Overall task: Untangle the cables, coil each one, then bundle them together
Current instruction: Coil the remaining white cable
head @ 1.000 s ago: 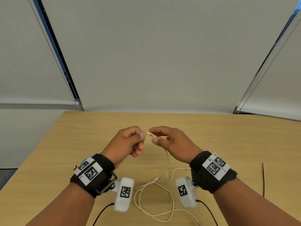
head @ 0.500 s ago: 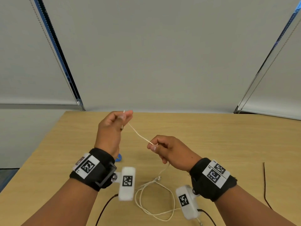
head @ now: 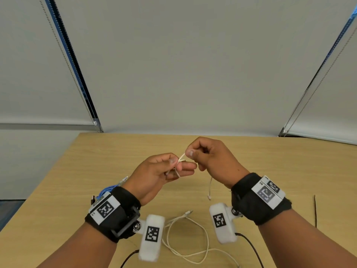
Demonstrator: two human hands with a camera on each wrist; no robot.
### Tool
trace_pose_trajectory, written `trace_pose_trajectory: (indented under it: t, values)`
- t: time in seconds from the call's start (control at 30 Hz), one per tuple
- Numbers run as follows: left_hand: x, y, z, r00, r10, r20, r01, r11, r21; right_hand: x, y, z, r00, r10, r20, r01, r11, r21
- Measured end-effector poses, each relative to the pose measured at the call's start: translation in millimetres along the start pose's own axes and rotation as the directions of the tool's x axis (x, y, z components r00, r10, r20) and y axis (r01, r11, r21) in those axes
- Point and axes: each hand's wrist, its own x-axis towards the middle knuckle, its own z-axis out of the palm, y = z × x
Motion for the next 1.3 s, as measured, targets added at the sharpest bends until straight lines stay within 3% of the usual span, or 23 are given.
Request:
trace_pose_trajectory:
  t: [0.17, 0.27, 0.33, 0.47, 0.57, 0.63, 0.77, 0.83, 0.97, 1.03, 1.13, 1.3]
  values:
    - [-1, 11, -4, 0.995, 0.102, 0.011, -0.097, 0.968, -0.233, 0, 14, 0, 0.994, 0.099, -0.056, -0.095, 0.993, 0.067]
    - [3, 19, -6, 0.983, 0.167, -0.073, -0.182, 0.929, -0.322, -5, 24, 6, 0.986, 0.167, -0.01, -0.166, 0.986, 0.027]
    - [6, 19, -8, 0.968, 0.198, -0.155, -0.236, 0.928, -0.289, -10, 25, 15, 0.984, 0.167, 0.057, -0.167, 0.986, -0.01]
    - [14, 9, -7, 0.9, 0.266, -0.345, -0.255, 0.964, 0.077, -16, 19, 30, 0.977, 0.136, 0.164, -0.127, 0.99, -0.063]
    - [16, -3, -6, 0.877, 0.329, -0.35, -0.152, 0.881, 0.448, -15, 11, 29, 0.971, 0.138, 0.197, -0.122, 0.988, -0.092]
    - [16, -11, -7, 0.886, 0.338, -0.318, -0.09, 0.797, 0.598, -12, 6, 24, 0.965, 0.154, 0.211, -0.122, 0.98, -0.155]
    - [13, -22, -7, 0.944, 0.25, -0.214, -0.035, 0.723, 0.69, -3, 1, 12, 0.973, 0.148, 0.177, -0.091, 0.952, -0.294]
    - [11, -25, -7, 0.972, 0.161, -0.173, -0.001, 0.733, 0.68, -1, 0, 9, 0.981, 0.115, 0.157, -0.057, 0.94, -0.336]
    - [8, -27, -7, 0.995, 0.024, -0.101, 0.023, 0.902, 0.432, -1, 3, 9, 0.991, 0.062, 0.12, -0.017, 0.938, -0.346]
    - [7, -28, -7, 0.998, -0.008, -0.055, 0.026, 0.94, 0.34, -2, 7, 10, 0.993, 0.063, 0.102, -0.033, 0.96, -0.278]
    - [5, -30, -7, 1.0, -0.002, -0.026, 0.009, 0.968, 0.252, -3, 8, 10, 0.99, 0.088, 0.11, -0.069, 0.983, -0.169]
    - [3, -29, -6, 0.99, 0.069, -0.121, -0.048, 0.985, 0.164, -4, 7, 13, 0.989, 0.111, 0.102, -0.103, 0.991, -0.089]
